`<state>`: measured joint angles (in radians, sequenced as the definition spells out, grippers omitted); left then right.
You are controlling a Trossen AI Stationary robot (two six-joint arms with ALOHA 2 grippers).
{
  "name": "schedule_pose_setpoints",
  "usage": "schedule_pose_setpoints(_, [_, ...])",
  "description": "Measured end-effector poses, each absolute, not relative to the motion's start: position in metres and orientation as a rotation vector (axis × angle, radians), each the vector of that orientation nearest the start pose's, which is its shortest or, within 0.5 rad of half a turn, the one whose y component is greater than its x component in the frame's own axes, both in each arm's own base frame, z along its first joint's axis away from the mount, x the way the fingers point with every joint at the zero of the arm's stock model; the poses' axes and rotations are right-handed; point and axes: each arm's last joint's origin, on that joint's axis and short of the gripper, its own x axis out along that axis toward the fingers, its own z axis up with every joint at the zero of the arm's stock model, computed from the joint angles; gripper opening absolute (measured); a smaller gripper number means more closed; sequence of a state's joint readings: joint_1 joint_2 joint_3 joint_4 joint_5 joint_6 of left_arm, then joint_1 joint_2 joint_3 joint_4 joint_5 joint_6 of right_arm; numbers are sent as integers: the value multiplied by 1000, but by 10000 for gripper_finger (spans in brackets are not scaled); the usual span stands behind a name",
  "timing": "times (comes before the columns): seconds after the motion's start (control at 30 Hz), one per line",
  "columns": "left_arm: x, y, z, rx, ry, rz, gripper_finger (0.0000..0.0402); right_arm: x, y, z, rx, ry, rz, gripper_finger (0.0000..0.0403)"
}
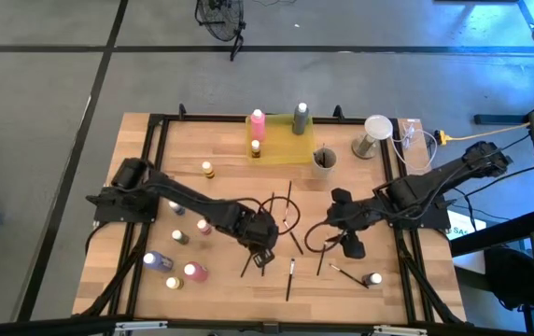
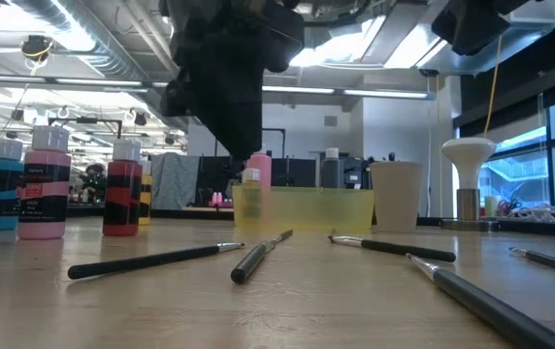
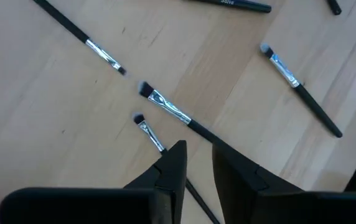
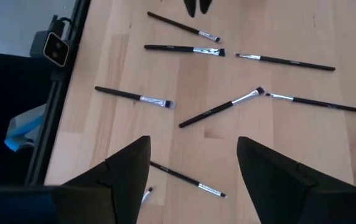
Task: Pick & Place Paint Supplies
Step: Put the silver paint brush into the white cup
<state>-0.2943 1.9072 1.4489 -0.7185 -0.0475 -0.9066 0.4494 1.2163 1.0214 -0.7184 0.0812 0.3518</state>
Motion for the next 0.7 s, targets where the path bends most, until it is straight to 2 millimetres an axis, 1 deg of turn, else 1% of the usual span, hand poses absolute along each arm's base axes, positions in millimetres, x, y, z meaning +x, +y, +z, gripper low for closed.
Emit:
schedule_pose_setpoints(0.17, [376, -107, 208, -623, 1185, 286, 99, 214, 108, 286, 49, 913, 165, 243])
schedule_pose_setpoints(0.37, [375, -108, 208, -629, 1202, 255, 134, 211, 113, 286, 37, 901, 142, 243])
schedule_pose_setpoints(0.53, [376, -107, 208, -679, 1178, 332, 149, 209, 116, 286, 31, 900, 152, 244])
schedule_pose_setpoints(0.63, [374, -106, 208, -733, 1169, 407, 150, 209, 117, 286, 24, 893, 137, 244])
schedule_pose_setpoints(0.7, [373, -105, 207, -727, 1181, 428, 149, 209, 117, 286, 23, 890, 129, 244])
